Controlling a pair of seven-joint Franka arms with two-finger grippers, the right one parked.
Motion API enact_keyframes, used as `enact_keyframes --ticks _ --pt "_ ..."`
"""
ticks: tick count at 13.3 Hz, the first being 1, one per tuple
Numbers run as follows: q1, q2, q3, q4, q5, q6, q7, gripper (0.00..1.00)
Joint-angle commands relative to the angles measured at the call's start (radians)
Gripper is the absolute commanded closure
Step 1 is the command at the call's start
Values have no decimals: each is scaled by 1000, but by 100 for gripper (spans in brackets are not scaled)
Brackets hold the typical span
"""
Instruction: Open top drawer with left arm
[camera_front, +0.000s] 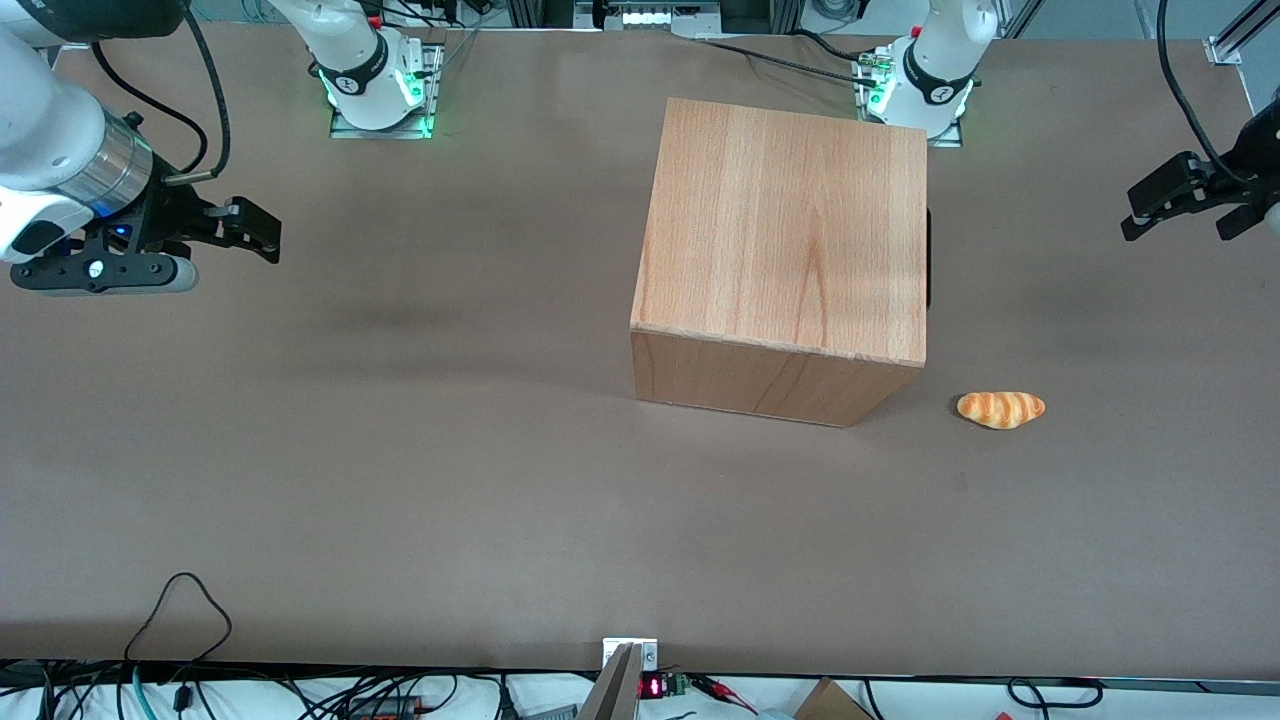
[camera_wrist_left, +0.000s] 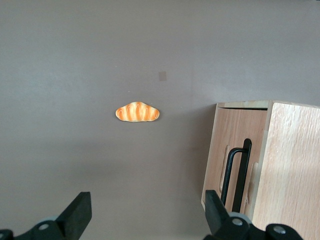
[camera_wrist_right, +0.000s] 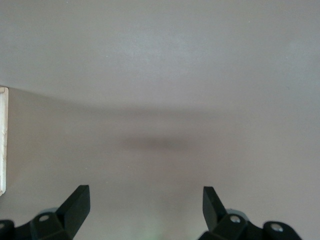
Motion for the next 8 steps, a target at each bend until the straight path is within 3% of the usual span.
enact_keyframes --ticks 1,8 --pt "-2 -7 0 -6 -14 1 16 0" --pt "-12 -12 -23 -3 -9 0 7 0"
